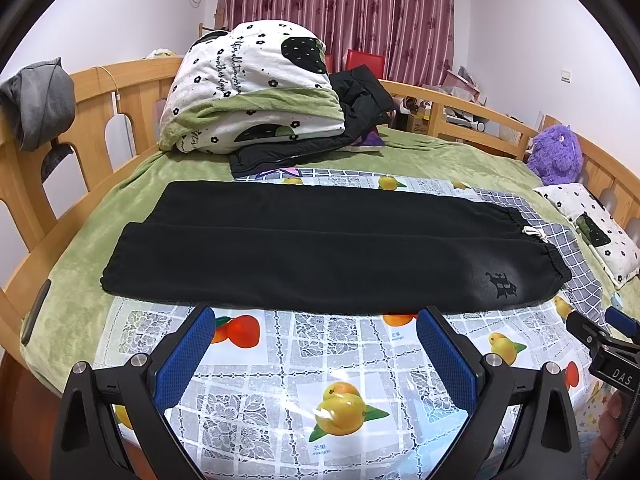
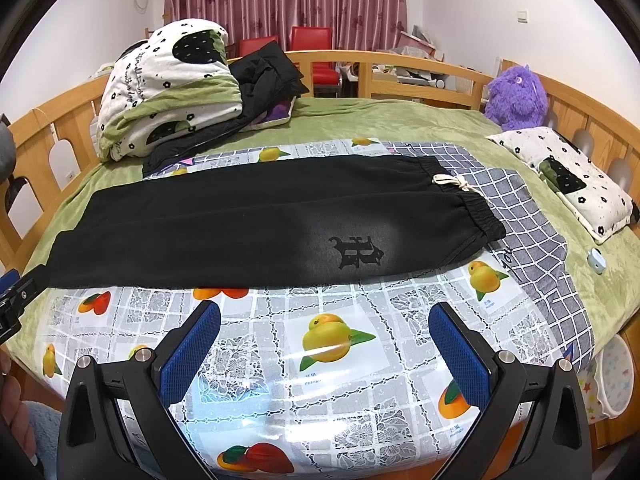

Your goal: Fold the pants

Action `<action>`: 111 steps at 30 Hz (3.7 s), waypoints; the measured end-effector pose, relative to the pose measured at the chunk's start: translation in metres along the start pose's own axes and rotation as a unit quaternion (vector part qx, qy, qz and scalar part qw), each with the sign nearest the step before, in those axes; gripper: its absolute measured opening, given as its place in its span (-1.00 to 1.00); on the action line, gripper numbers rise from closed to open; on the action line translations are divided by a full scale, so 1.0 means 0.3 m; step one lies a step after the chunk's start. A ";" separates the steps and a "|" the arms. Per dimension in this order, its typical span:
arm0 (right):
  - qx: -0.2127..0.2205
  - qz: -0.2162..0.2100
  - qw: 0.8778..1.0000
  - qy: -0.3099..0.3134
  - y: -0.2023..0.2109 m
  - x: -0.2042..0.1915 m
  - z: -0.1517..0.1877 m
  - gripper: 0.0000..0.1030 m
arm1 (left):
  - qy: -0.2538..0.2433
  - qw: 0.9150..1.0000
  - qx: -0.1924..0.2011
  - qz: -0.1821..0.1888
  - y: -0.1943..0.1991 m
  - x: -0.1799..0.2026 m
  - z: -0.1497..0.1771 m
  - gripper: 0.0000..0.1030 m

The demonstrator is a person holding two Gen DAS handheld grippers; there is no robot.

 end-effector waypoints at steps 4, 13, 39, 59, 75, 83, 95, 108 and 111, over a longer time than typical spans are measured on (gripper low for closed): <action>0.002 -0.002 1.000 0.000 0.002 -0.006 -0.003 0.98 | 0.000 1.000 0.007 0.001 0.004 0.008 -0.003 0.97; 0.023 -0.042 0.998 -0.030 -0.003 -0.018 -0.059 0.98 | 0.004 0.999 0.020 0.030 -0.011 0.022 -0.045 0.97; -0.089 -0.091 0.983 -0.134 -0.566 0.409 0.113 0.27 | 0.202 0.977 -0.069 0.017 -0.467 -0.606 0.102 0.62; -0.038 -0.140 0.965 -0.217 -0.694 0.467 -0.099 -0.72 | 0.276 0.958 -0.042 0.067 -0.650 -0.657 -0.123 -0.81; -0.019 -0.120 0.978 -0.168 -1.087 0.428 -0.694 -0.56 | 0.202 0.979 -0.005 -0.008 -1.092 -0.515 -0.623 -0.77; -0.045 -0.085 0.989 -0.113 -1.024 0.397 -0.524 0.08 | 0.152 0.988 -0.004 -0.034 -1.004 -0.472 -0.553 0.35; -0.104 -0.110 0.975 -0.164 -0.801 0.451 -0.041 0.14 | 0.174 0.981 -0.074 -0.046 -0.725 -0.636 -0.117 0.38; -0.088 -0.113 0.974 -0.177 -0.846 0.412 -0.078 0.14 | 0.189 0.976 -0.070 -0.083 -0.964 -0.712 -0.267 -0.33; -0.089 -0.105 0.976 -0.168 -0.843 0.403 -0.078 0.14 | 0.161 0.981 -0.053 -0.089 -1.018 -0.731 -0.363 -0.62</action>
Point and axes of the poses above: each gripper's, at about its wrist camera, not at the fingertips, and y roughly against the way its jaws point, x to its right, z to its underside, the point moved 6 cm from there along -y, roughly the way its jaws point, and after that the axes turned 7 degrees about y, right-handed, at the moved point
